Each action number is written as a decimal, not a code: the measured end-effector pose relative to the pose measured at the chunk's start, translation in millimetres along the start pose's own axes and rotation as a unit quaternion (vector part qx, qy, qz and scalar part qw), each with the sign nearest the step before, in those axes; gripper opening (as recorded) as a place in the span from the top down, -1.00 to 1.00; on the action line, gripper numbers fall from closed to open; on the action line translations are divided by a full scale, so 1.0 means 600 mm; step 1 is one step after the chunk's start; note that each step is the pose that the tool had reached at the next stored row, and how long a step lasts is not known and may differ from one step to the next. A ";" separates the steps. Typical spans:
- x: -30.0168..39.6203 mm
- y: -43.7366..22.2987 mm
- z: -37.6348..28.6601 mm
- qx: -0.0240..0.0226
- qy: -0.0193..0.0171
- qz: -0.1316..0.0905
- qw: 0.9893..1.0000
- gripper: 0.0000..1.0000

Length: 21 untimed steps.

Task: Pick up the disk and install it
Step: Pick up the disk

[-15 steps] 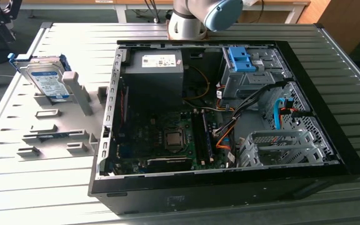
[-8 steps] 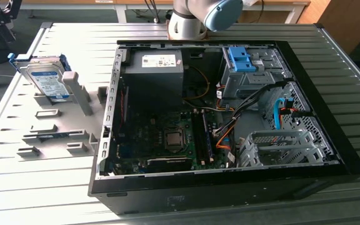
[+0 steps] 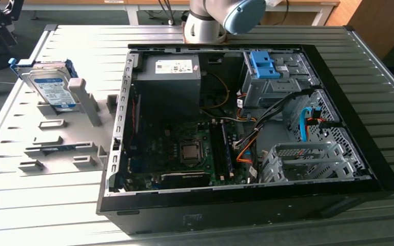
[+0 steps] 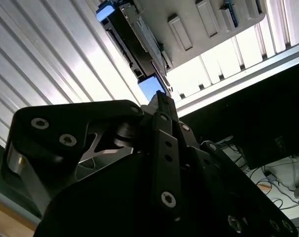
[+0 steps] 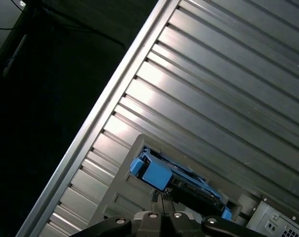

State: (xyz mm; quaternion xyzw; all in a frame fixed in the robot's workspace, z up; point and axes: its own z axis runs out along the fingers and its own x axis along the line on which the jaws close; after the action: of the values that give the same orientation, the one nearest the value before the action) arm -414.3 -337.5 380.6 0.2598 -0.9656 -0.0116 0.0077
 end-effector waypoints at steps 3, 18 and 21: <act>0.000 0.000 0.000 0.000 0.000 0.000 1.000 0.79; 0.000 0.000 0.000 0.000 0.000 -0.010 1.000 0.79; 0.000 0.000 0.000 0.000 0.001 -0.020 1.000 0.79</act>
State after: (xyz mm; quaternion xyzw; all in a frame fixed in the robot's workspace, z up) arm -414.4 -337.5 380.7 0.2793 -0.9601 -0.0114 0.0080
